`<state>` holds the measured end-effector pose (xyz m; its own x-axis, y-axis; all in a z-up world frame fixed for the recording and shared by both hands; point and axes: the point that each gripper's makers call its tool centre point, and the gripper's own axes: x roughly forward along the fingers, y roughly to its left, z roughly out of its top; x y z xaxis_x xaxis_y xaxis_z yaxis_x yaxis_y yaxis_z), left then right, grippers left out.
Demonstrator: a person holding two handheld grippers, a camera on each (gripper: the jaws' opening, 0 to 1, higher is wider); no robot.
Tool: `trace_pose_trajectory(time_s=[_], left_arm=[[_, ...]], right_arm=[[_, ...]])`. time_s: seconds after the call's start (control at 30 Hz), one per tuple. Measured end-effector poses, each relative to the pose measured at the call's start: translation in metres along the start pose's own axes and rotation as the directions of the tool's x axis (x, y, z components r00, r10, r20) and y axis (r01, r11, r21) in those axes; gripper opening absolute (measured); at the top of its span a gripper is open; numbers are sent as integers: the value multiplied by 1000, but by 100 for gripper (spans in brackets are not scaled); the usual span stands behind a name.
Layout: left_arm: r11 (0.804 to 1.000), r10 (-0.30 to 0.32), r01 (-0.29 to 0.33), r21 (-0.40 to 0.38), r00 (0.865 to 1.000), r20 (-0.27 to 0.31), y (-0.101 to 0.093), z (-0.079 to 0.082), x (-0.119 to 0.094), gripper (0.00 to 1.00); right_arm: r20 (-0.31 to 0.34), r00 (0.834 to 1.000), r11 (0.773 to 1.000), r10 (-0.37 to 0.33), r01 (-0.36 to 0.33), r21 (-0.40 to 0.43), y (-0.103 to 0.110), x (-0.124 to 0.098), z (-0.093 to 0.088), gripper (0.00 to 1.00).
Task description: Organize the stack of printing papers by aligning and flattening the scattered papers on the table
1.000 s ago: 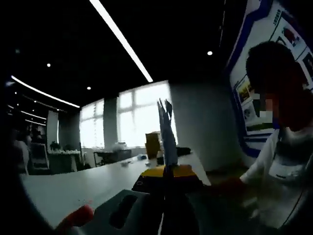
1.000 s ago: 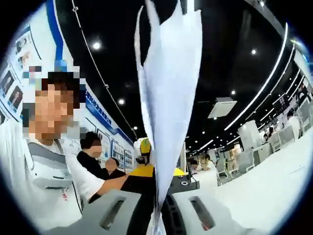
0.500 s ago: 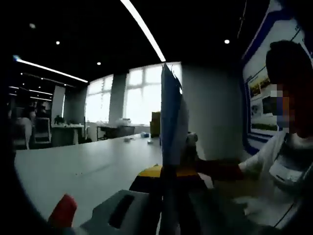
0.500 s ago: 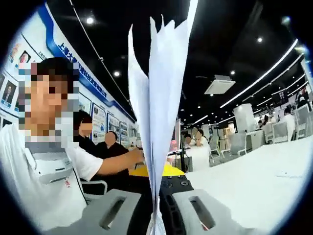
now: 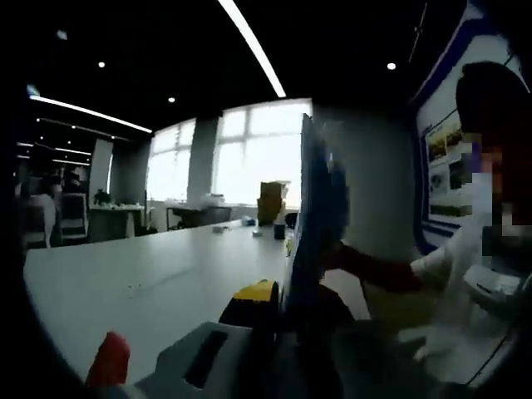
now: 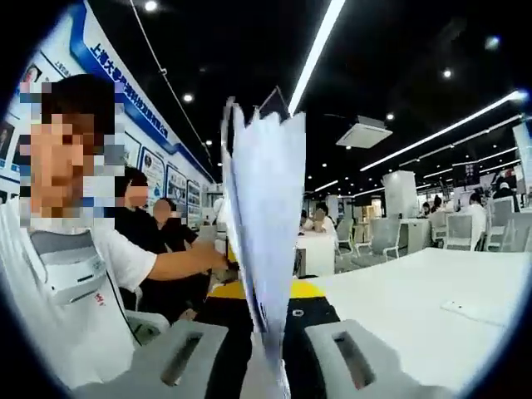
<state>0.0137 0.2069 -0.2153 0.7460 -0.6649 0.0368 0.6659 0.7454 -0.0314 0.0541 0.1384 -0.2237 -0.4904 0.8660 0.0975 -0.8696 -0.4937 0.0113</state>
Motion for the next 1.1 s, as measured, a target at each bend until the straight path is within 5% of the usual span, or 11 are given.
trace_pose_trajectory(time_s=[0.23, 0.33, 0.47, 0.5, 0.73, 0.83, 0.93, 1.1], left_arm=[[999, 31, -30, -18, 997, 72, 11, 22, -6, 7], [997, 45, -41, -73, 998, 46, 16, 8, -5, 17], [997, 57, -55, -51, 998, 41, 15, -5, -2, 13], [998, 49, -47, -45, 998, 46, 15, -4, -2, 10], [998, 52, -50, -29, 995, 84, 17, 22, 6, 7], [997, 69, -68, -44, 997, 42, 19, 4, 10, 14], [995, 86, -85, -42, 996, 17, 23, -12, 13, 17], [993, 116, -115, -10, 993, 27, 26, -13, 16, 15]], right_arm=[[34, 999, 1000, -27, 26, 17, -7, 7, 28, 0], [51, 998, 997, -40, 37, 63, -11, 6, 17, 18], [16, 998, 997, -61, 60, 47, -14, 2, -4, 11], [14, 999, 997, -51, 50, 51, -12, 2, -4, 2], [38, 997, 998, -68, 68, -5, -7, -3, 27, 0], [16, 996, 995, -93, 93, 30, -13, -7, 11, 13], [-1, 994, 993, -112, 112, 40, -18, -8, -8, 13], [19, 978, 978, -209, 209, 3, -30, -16, -8, 25]])
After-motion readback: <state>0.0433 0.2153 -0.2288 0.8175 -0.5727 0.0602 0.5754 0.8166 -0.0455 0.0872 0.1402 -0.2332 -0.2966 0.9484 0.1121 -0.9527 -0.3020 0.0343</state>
